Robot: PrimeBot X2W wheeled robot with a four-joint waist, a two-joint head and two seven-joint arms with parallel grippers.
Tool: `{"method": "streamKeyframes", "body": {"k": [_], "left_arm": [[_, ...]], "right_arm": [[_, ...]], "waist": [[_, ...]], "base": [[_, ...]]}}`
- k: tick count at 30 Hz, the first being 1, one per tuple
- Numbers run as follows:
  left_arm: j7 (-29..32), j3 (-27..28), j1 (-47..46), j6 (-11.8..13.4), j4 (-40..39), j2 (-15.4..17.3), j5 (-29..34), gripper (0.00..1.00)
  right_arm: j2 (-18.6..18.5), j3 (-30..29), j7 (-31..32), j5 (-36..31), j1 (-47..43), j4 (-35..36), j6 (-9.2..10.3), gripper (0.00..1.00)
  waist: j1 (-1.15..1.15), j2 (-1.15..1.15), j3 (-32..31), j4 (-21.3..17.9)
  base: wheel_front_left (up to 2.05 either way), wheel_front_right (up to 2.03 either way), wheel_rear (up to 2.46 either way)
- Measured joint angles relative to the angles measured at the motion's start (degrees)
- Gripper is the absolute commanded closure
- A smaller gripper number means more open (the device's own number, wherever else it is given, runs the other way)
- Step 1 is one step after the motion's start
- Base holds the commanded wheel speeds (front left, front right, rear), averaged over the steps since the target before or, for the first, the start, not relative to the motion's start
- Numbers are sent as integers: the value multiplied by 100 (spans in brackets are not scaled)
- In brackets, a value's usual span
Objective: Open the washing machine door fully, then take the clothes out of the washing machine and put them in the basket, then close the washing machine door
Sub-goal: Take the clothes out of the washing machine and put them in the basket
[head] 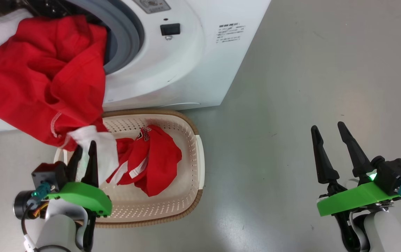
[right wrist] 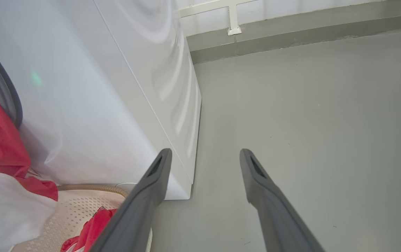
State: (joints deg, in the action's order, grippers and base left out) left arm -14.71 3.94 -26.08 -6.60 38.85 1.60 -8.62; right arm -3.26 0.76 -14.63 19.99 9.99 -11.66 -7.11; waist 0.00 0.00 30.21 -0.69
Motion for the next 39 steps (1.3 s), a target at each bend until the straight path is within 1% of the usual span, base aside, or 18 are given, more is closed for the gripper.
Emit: {"method": "streamKeyframes", "body": {"k": [1,2,3,4,6,8,10,11,12,13,14,15,23,32,39], "left_arm": [[0,15,-15,-1,22,-2,13,55],[0,33,-26,-1,37,-3,26,52],[0,49,-27,-1,51,-4,46,37],[0,65,-27,-3,57,-5,53,32],[0,120,-27,-7,56,-11,53,39],[0,166,-27,-7,54,-12,53,38],[0,168,-27,-8,46,-13,53,27],[0,168,-27,-8,25,-14,52,25],[0,167,-26,-8,-5,-14,49,18],[0,163,-25,-8,-40,-14,47,15],[0,160,-22,-8,-79,-14,46,8],[0,160,-21,-9,-123,-15,45,6],[0,155,138,-45,-654,-19,-23,0],[0,208,464,-42,-1519,-18,-60,0],[0,249,925,-22,-2137,-15,-115,0]], "right_arm": [[0,3,0,-1,4,0,0,0],[-1,4,0,-1,11,0,0,0],[-1,5,0,-1,13,0,0,0],[-1,9,0,-1,13,-1,0,0],[-1,10,0,-1,13,-1,0,0],[-1,18,0,-1,13,-2,0,0],[-1,18,0,-1,13,-2,0,0],[-2,18,0,-1,13,-2,0,0],[-2,18,0,-1,13,-2,0,0],[-3,18,0,-1,13,-3,0,0],[-5,18,0,-1,13,-4,0,0],[-7,16,0,-1,13,-4,0,0],[-19,14,0,-8,8,-15,0,0],[-62,10,0,-37,-12,-20,0,0],[-71,8,0,-37,-15,-30,0,0]], "waist": [[0,0,-3,-3],[0,0,-5,-5],[0,0,-12,-6],[0,0,-21,-6],[0,0,-38,-2],[0,0,-50,5],[0,0,-61,15],[0,0,-67,22],[0,0,-75,30],[0,0,-86,39],[0,0,-98,47],[0,0,-111,56],[0,0,-228,133],[0,0,-349,230],[0,0,-417,258]], "base": [[0,0,0],[0,0,0],[0,0,0],[0,0,0],[0,0,0],[0,0,0],[0,0,0],[0,0,0],[0,0,0],[0,0,0],[0,0,0],[0,0,0],[0,0,0],[0,0,0],[0,0,0]]}}
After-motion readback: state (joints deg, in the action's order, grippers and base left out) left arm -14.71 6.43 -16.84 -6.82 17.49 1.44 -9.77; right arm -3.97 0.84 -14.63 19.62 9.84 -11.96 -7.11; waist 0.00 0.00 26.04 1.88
